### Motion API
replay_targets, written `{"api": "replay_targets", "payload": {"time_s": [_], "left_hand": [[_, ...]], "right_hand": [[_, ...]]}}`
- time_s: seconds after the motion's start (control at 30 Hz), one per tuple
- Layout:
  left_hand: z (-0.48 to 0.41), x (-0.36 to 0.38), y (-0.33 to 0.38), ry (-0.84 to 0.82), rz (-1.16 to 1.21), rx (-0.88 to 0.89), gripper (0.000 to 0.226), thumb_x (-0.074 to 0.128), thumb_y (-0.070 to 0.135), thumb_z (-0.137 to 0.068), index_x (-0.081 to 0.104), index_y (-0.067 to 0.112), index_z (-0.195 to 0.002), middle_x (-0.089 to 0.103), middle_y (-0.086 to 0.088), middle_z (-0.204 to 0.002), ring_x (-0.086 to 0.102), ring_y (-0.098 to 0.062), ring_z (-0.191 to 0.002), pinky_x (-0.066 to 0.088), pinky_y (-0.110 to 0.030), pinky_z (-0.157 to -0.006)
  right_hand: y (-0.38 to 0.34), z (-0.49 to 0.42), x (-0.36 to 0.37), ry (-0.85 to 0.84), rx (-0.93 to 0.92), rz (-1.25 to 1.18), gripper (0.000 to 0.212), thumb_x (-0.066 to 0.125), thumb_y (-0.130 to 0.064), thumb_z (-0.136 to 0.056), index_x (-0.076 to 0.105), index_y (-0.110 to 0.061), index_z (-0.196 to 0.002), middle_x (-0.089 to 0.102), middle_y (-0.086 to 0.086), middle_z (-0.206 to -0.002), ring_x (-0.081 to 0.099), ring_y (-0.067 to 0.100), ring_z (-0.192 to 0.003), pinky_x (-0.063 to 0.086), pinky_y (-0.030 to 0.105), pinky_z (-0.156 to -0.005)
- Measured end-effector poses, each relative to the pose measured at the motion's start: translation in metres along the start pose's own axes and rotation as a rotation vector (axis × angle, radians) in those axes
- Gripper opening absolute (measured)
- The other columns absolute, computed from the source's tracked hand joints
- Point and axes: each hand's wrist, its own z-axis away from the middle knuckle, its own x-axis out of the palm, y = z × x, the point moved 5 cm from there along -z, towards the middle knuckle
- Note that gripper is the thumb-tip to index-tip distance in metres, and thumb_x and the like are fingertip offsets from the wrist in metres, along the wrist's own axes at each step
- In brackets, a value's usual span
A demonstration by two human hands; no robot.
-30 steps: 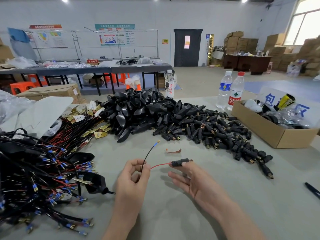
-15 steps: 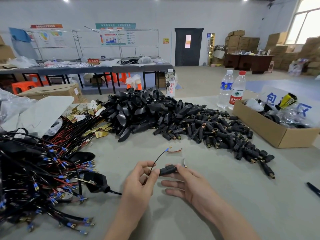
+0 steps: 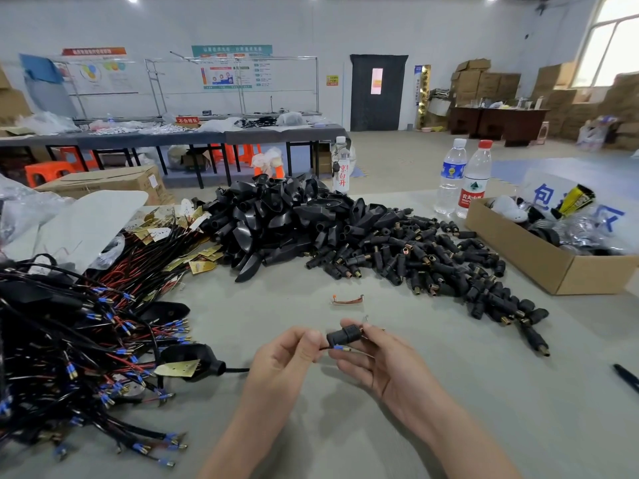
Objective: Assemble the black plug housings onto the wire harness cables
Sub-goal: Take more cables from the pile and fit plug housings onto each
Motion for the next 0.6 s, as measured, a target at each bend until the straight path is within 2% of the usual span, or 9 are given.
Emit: {"api": "replay_targets", "payload": {"time_s": [0.1, 0.23, 0.33, 0.4, 0.43, 0.6], "left_hand": [[0.000, -0.004, -0.003, 0.031, 0.023, -0.010, 0.030, 0.066, 0.051, -0.081, 0.067, 0.025, -0.068, 0.061, 0.009, -0.072, 0.056, -0.006, -0.074, 0.046, -0.015, -0.074], [-0.004, -0.013, -0.010, 0.140, 0.023, -0.068, 0.025, 0.061, 0.046, -0.079, 0.069, 0.025, -0.068, 0.063, 0.005, -0.069, 0.058, -0.006, -0.071, 0.047, -0.015, -0.072], [-0.005, -0.018, -0.015, 0.208, -0.066, -0.084, 0.035, 0.060, 0.043, -0.085, 0.068, 0.013, -0.070, 0.068, -0.006, -0.070, 0.063, -0.009, -0.070, 0.050, -0.017, -0.070], [-0.004, -0.022, -0.018, 0.249, -0.144, -0.090, 0.037, 0.060, 0.037, -0.093, 0.065, 0.004, -0.077, 0.063, -0.014, -0.072, 0.059, -0.015, -0.072, 0.047, -0.026, -0.070], [-0.003, -0.024, -0.019, 0.259, -0.165, -0.094, 0.037, 0.059, 0.034, -0.096, 0.064, 0.002, -0.079, 0.060, -0.012, -0.072, 0.055, -0.017, -0.072, 0.044, -0.028, -0.070], [-0.006, -0.025, -0.018, 0.166, -0.193, -0.124, 0.031, 0.062, 0.028, -0.096, 0.064, 0.002, -0.079, 0.059, -0.002, -0.076, 0.052, -0.013, -0.075, 0.040, -0.027, -0.071]], "right_hand": [[-0.001, 0.001, 0.001, 0.001, 0.003, -0.001, 0.032, 0.041, -0.019, -0.105, 0.065, -0.003, -0.118, 0.073, 0.021, -0.109, 0.073, 0.033, -0.094, 0.060, 0.029, -0.065], [-0.002, 0.003, 0.004, -0.022, -0.002, -0.012, 0.033, 0.041, -0.020, -0.105, 0.066, -0.001, -0.117, 0.072, 0.023, -0.109, 0.073, 0.034, -0.096, 0.061, 0.030, -0.067], [-0.003, 0.004, 0.006, -0.026, -0.027, -0.032, 0.033, 0.041, -0.020, -0.105, 0.066, -0.001, -0.116, 0.072, 0.024, -0.109, 0.073, 0.034, -0.097, 0.061, 0.029, -0.069], [-0.004, 0.003, 0.006, -0.020, -0.044, -0.044, 0.034, 0.040, -0.021, -0.106, 0.066, -0.001, -0.117, 0.072, 0.025, -0.109, 0.073, 0.034, -0.097, 0.060, 0.028, -0.069], [-0.004, 0.003, 0.005, -0.015, -0.049, -0.050, 0.034, 0.040, -0.021, -0.106, 0.065, -0.001, -0.117, 0.071, 0.026, -0.109, 0.073, 0.034, -0.097, 0.061, 0.028, -0.069], [-0.005, 0.002, 0.003, -0.005, -0.055, -0.089, 0.036, 0.039, -0.022, -0.106, 0.064, 0.001, -0.119, 0.070, 0.028, -0.111, 0.071, 0.039, -0.101, 0.062, 0.029, -0.072]]}}
